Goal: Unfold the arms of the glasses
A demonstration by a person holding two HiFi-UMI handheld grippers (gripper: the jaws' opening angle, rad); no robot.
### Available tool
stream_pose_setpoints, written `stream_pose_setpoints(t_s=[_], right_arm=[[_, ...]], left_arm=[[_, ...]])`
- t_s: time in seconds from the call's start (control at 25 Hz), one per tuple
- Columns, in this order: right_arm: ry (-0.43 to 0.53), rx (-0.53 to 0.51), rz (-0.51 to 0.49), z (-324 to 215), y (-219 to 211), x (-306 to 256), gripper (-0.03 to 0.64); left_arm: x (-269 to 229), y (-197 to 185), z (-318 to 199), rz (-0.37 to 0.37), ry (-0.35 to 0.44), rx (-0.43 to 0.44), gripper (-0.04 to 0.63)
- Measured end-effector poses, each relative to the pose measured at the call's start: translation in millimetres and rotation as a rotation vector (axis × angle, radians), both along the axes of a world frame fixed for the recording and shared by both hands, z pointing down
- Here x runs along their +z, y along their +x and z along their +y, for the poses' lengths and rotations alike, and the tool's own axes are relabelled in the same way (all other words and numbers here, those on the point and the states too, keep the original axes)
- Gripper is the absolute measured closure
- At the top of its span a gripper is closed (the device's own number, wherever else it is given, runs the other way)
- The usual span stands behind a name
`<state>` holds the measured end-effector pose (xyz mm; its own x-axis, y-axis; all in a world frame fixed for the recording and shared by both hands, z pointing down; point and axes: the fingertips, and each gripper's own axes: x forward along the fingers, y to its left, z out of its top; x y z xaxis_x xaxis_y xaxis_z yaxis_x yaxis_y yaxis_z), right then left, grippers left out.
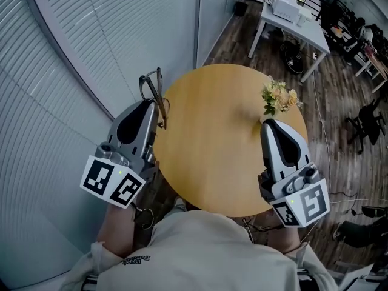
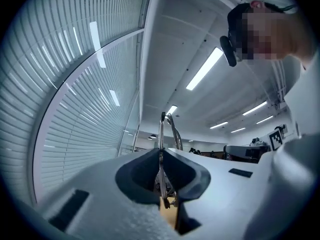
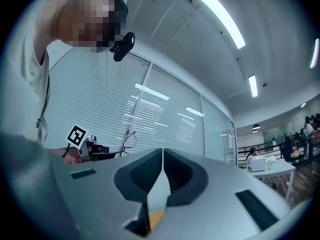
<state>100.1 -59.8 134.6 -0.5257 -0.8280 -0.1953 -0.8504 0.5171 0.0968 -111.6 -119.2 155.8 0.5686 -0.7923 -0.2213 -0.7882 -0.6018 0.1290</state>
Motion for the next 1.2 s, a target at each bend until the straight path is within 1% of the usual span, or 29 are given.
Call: stream_pose_setpoints(t_s=[0.08,0.2,0.36,0.52,0.68,0.84,0.92,1.0,1.08,1.2], right_arm=[[-0.025,0.006,0.001,2,0,9,0.584],[-0.08,0.011,0.01,-2,4,33,0.584],[-0.168,-0.029,0.009,-6,1,58,0.584],[-0.186,-0.043,0.043,-9,-8,69,0.584],[-0.201,-0.064,0.045,-8,-15,67,0.584],[-0.201,-0.066,0.057,-17,-18,67,0.584],[-0.187,-0.064,0.085,-25,-20,63,0.584],[-0.163,-0.078,0.107,-30,-25,54,0.584],[-0.134,-0.105,0.107,-33,-34,41,0.584],[-0.069,-0.148,0.119,-38,-52,20,0.584]], left_arm=[[8,-1,4,-0.01,-0.011,-0.004,0.555],[22,0,7,-0.051,-0.025,-0.024,0.555],[36,2,11,-0.067,-0.048,-0.03,0.555],[48,-2,9,-0.091,-0.075,-0.046,0.557],[46,-6,11,-0.102,-0.096,-0.055,0.555],[48,-8,8,-0.111,-0.101,-0.063,0.555],[48,-8,6,-0.12,-0.102,-0.067,0.556],[48,-7,8,-0.131,-0.103,-0.068,0.555],[47,-6,13,-0.145,-0.099,-0.067,0.557],[47,-3,15,-0.163,-0.091,-0.059,0.556]])
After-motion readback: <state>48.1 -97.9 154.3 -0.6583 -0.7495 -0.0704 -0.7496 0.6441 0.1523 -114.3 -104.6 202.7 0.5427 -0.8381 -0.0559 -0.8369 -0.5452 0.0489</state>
